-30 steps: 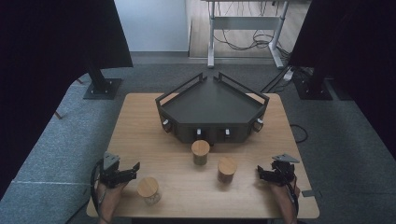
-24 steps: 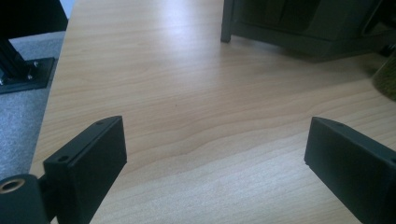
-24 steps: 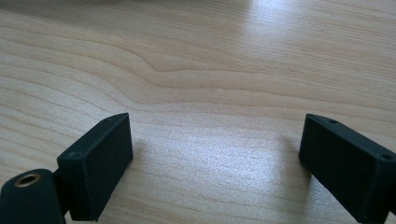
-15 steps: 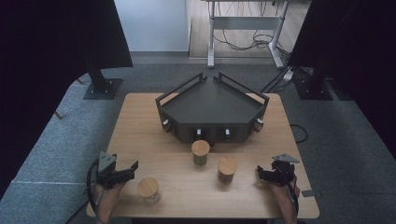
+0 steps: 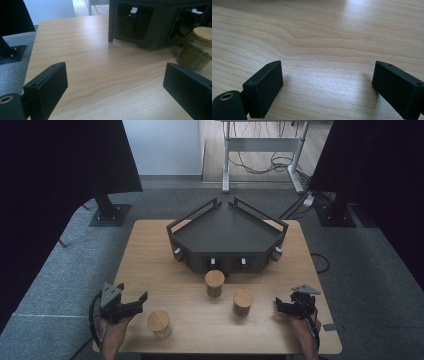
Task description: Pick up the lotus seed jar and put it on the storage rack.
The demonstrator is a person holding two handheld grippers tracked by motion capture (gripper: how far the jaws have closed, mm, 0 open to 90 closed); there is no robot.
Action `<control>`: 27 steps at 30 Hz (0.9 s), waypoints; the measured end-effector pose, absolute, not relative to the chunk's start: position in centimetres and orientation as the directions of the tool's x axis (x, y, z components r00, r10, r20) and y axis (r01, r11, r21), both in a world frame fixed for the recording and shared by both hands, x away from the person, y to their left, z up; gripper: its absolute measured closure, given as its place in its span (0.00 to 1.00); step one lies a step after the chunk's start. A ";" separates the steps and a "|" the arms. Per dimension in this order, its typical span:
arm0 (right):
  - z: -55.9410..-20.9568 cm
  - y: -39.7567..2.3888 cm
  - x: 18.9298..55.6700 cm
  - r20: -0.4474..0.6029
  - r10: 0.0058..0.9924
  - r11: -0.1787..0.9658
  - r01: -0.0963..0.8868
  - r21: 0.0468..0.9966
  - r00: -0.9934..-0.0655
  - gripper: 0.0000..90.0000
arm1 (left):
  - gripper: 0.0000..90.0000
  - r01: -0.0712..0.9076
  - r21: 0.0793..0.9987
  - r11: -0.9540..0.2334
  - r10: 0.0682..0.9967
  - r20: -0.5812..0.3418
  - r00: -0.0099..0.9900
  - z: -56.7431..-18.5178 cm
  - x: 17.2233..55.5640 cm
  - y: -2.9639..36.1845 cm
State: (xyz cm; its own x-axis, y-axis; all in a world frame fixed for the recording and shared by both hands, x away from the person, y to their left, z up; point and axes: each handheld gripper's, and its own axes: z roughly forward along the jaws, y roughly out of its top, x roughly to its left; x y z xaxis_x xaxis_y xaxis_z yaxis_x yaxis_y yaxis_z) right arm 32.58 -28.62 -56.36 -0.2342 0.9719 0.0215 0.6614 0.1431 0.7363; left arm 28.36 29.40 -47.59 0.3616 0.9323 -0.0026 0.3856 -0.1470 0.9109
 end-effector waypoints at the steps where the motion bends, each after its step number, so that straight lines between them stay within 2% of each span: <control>1: -56.4 -28.6 32.6 0.022 0.972 0.143 0.661 0.736 -0.234 0.10 | 0.06 0.385 0.911 -0.150 0.931 -0.001 0.364 -47.5 28.3 29.4; 27: -56.4 -28.6 32.6 0.020 0.972 0.146 0.661 0.736 -0.236 0.10 | 0.06 0.355 0.922 -0.152 0.916 -0.003 0.401 -46.5 26.6 28.2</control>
